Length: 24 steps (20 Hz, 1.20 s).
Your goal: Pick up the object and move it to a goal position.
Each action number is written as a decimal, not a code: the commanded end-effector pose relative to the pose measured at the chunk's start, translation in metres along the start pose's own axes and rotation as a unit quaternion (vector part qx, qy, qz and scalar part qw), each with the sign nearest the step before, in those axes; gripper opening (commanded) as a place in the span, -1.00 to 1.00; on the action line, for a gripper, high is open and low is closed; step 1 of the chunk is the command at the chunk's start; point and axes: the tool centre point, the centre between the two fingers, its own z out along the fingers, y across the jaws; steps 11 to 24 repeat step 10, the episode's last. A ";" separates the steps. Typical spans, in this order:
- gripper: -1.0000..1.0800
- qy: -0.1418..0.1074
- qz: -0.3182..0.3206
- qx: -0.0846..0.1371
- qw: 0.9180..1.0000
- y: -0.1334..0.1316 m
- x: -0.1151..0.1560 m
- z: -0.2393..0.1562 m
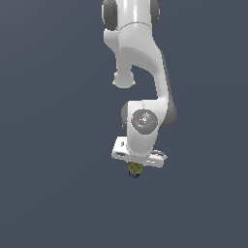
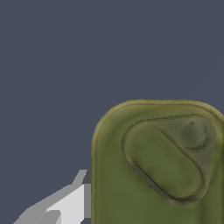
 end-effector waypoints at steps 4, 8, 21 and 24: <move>-1.00 0.002 0.001 0.000 1.000 -0.018 0.009 -0.008; -1.00 0.002 0.001 0.000 1.000 -0.023 0.011 -0.010; -1.00 0.002 0.001 0.000 1.000 -0.024 0.011 -0.010; -1.00 0.002 0.001 0.000 1.000 -0.024 0.011 -0.010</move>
